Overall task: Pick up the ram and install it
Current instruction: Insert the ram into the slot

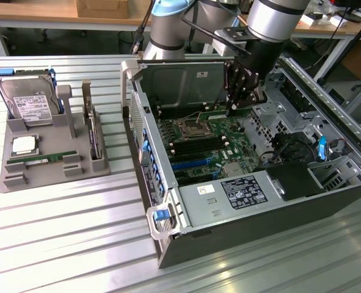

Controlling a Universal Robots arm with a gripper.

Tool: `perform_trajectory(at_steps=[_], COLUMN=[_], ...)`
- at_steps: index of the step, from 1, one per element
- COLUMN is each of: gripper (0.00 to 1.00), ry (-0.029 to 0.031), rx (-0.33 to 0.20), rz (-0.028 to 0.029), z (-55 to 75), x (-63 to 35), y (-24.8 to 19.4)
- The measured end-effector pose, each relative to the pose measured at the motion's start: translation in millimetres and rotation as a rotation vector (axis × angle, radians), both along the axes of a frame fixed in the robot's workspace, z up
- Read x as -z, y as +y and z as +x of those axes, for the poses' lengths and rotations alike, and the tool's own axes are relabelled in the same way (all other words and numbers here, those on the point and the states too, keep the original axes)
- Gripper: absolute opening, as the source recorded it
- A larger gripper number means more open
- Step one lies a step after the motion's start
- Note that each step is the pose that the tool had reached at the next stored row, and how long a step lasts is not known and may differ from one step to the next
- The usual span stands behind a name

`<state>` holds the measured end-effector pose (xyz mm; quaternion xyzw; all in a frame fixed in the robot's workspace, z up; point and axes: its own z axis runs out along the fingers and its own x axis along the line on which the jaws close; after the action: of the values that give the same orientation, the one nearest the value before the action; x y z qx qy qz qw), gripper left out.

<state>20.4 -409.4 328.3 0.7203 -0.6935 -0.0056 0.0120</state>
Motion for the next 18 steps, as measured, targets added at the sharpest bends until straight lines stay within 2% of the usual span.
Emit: perform_trajectory(at_steps=[18], gripper=[0.13], ry=[0.0000], rx=[0.000], rz=[-0.0026], z=[0.0], x=[3.9], y=[0.0])
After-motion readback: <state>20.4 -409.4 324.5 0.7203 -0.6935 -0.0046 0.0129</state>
